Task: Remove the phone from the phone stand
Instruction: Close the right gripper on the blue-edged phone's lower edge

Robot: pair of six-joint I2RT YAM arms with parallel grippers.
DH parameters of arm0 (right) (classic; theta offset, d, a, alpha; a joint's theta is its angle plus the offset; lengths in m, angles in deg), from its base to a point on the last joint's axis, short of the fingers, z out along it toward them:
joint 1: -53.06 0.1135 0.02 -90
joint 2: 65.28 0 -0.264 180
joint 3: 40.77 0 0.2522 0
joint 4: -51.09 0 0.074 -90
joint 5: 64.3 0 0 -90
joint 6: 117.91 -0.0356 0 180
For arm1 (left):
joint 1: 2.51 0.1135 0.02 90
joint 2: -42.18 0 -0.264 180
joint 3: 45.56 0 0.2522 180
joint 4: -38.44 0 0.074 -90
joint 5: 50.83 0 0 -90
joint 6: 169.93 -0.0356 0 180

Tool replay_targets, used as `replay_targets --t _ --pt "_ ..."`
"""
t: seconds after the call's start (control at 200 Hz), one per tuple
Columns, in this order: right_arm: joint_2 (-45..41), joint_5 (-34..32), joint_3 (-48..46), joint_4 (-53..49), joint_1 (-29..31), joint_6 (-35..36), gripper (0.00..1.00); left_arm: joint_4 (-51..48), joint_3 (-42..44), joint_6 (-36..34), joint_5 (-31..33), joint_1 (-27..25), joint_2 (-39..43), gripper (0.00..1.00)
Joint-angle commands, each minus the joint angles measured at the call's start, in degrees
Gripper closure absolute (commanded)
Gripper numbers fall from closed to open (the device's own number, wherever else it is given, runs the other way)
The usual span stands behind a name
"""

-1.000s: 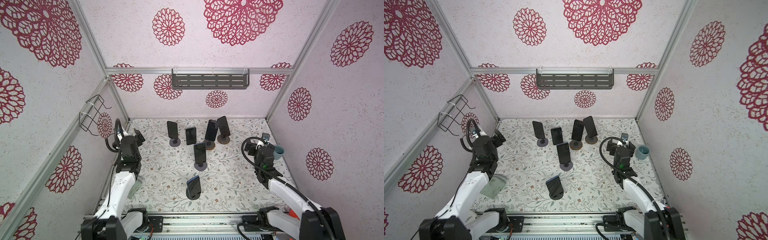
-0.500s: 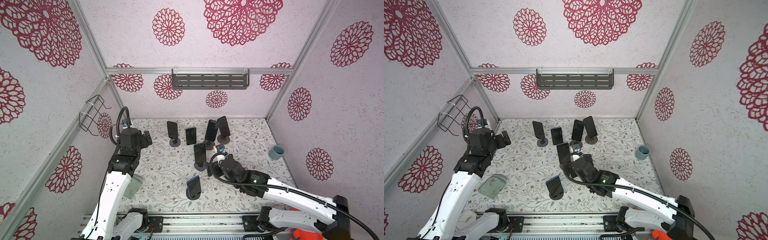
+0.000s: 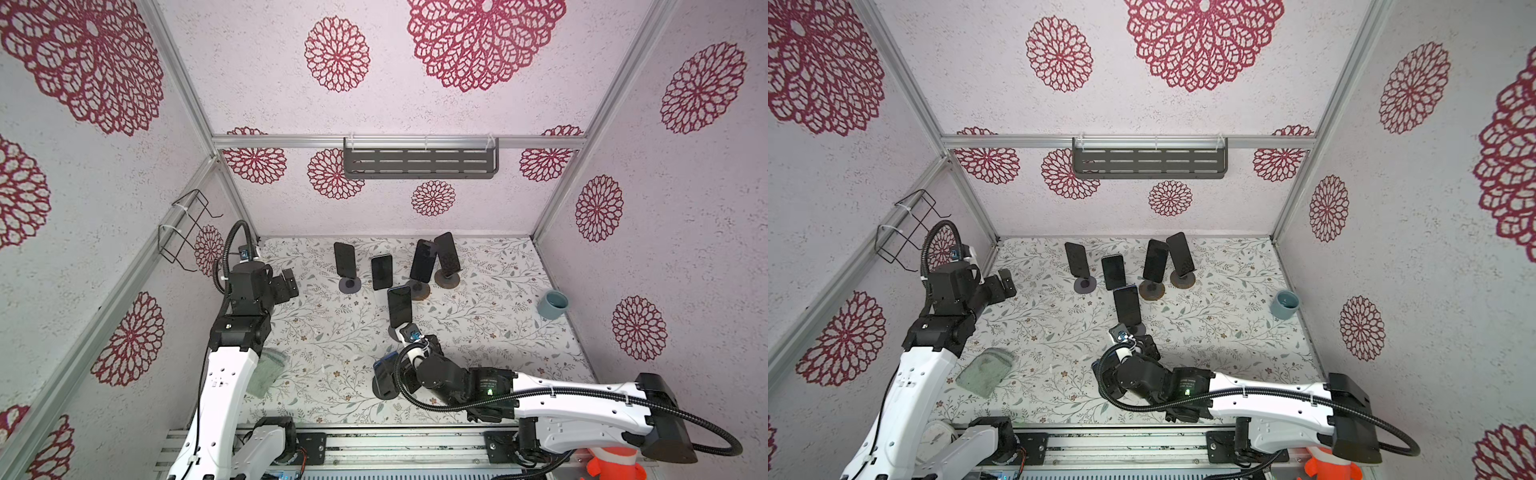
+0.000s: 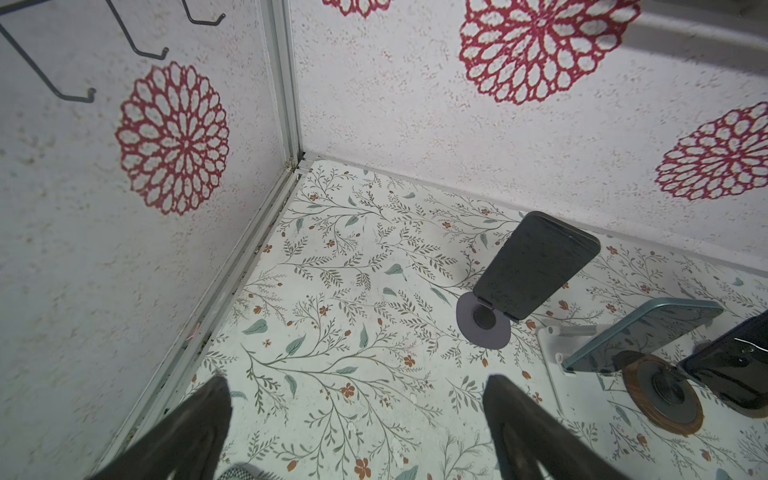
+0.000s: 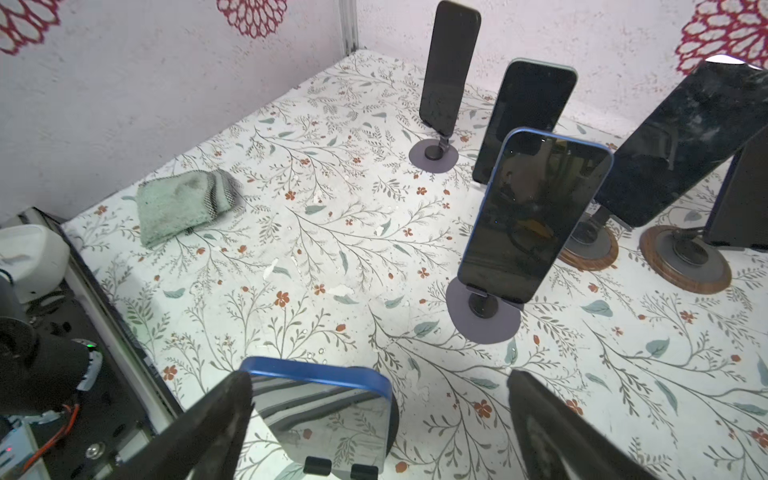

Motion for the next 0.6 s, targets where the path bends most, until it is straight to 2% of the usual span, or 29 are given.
replay_targets --t 0.0,0.235,0.36,0.595 --pt "-0.1 -0.1 -0.3 4.1 1.1 0.9 0.01 1.3 0.4 0.2 -1.5 1.0 0.9 0.02" --pt "-0.8 1.0 -3.6 6.8 0.6 -0.3 0.01 2.4 0.9 1.0 -3.7 2.0 1.0 0.02" --pt "0.9 3.1 -3.6 9.1 0.6 -0.3 0.01 2.5 0.8 1.3 -3.9 2.3 0.6 0.02" --pt "3.7 2.8 -4.1 10.0 0.4 -0.7 0.01 2.4 1.0 1.3 -3.3 2.5 0.8 0.02"
